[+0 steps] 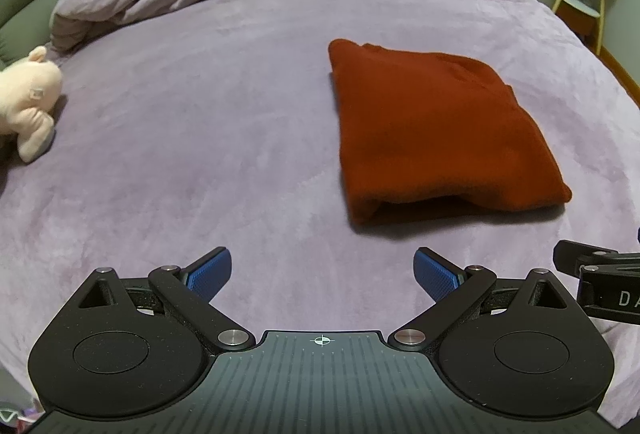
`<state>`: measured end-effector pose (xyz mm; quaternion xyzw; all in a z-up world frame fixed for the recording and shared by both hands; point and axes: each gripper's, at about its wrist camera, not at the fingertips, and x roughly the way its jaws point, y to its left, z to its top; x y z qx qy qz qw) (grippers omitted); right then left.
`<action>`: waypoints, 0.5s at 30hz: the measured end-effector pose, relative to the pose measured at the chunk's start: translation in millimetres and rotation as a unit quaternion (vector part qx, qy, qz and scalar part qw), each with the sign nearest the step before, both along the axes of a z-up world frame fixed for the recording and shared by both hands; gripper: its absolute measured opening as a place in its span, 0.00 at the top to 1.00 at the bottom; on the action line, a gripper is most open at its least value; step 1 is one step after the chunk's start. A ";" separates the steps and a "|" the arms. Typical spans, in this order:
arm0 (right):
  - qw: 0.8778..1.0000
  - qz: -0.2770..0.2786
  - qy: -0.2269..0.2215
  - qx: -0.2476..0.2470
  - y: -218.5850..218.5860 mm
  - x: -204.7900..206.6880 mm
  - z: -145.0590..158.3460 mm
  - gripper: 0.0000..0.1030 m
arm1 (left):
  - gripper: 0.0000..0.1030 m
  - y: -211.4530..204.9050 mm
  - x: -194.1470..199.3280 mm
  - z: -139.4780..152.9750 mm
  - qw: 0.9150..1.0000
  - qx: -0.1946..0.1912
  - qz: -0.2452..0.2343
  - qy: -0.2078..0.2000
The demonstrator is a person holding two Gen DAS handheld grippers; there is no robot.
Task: Fold small clothes
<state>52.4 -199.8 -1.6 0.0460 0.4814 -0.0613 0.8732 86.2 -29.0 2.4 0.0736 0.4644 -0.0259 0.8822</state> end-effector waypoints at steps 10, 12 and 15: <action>1.000 -0.001 0.000 -0.001 -0.7 -0.2 -0.3 0.04 | 0.02 1.2 1.8 -1.0 1.000 -0.007 0.004 0.005; 1.000 -0.001 0.000 -0.001 -0.4 -0.5 -0.5 0.04 | 0.02 0.8 1.8 -1.2 1.000 -0.008 0.004 0.006; 1.000 -0.003 -0.001 -0.002 -0.8 -0.4 -0.9 0.04 | 0.02 0.1 1.9 -1.4 1.000 -0.007 0.003 0.007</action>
